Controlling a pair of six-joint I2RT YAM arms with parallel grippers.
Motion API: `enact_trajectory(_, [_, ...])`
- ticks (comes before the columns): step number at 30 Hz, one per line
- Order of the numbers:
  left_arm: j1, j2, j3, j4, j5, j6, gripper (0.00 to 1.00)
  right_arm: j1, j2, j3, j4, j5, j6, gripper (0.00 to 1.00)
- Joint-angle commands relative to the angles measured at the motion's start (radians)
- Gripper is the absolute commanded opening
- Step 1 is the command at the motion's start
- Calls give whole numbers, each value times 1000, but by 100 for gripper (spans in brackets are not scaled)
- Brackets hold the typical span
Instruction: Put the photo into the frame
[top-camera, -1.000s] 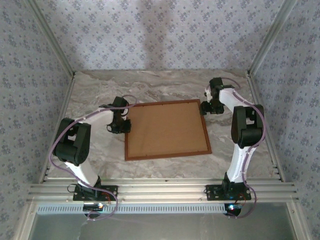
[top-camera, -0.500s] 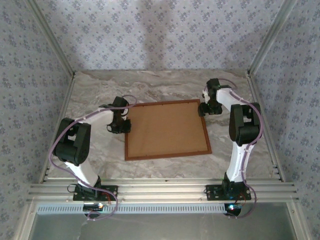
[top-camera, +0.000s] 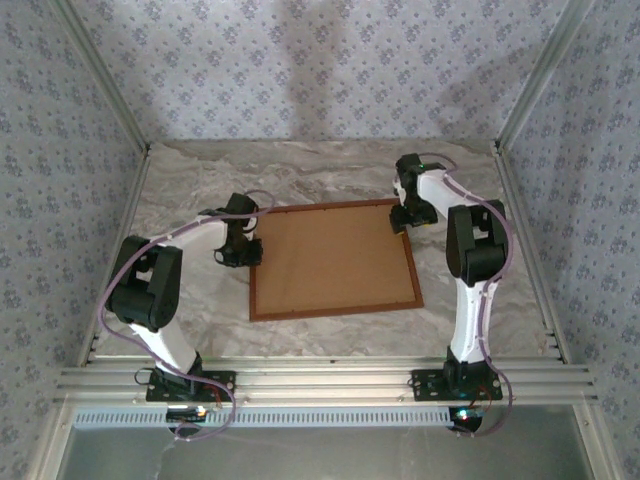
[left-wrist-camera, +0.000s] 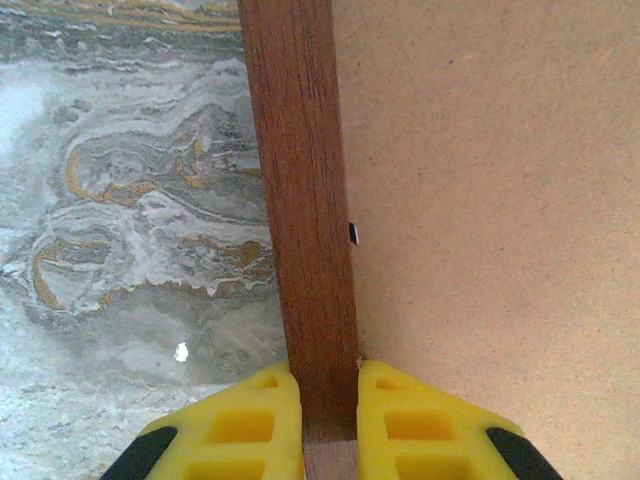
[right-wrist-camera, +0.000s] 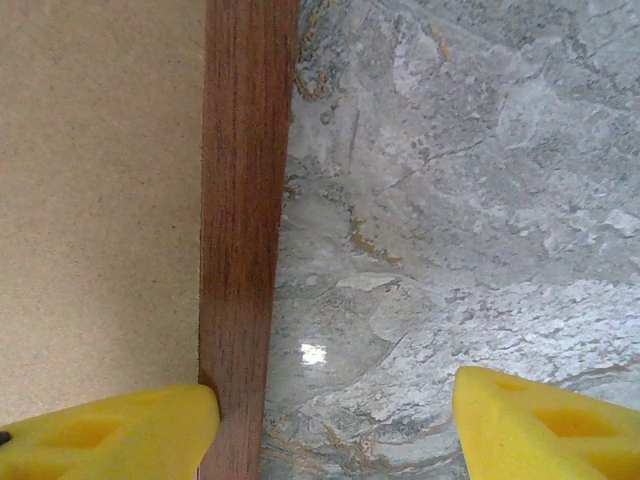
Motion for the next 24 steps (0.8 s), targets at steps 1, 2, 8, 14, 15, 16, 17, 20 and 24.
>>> enact_trajectory(1, [-22, 50, -11, -38, -6, 37, 15, 70, 107, 8, -39, -81, 1, 70])
enact_trajectory(2, [-22, 49, -13, -36, -5, 36, 15, 76, 113, 18, -48, -82, 1, 70])
enact_trajectory(8, [-24, 46, -14, -36, -4, 36, 15, 107, 120, 23, -57, -105, 22, 70])
enact_trajectory(14, [-26, 41, -17, -36, -7, 36, 15, 115, 109, 14, -49, -137, 59, 71])
enact_trajectory(15, [-27, 41, -17, -36, -6, 35, 15, 115, 107, 11, -47, -138, 61, 71])
enact_trajectory(16, [-27, 41, -17, -36, -6, 35, 15, 113, 103, 11, -47, -131, 64, 70])
enact_trajectory(17, [-27, 41, -16, -38, -7, 35, 15, 112, 95, 8, -42, -117, 68, 70])
enact_trajectory(20, [-27, 41, -16, -40, -12, 36, 15, 92, 41, -5, -32, -114, 81, 70])
enact_trajectory(24, [-27, 40, -16, -40, -19, 36, 15, 57, -65, -25, -31, -91, 93, 70])
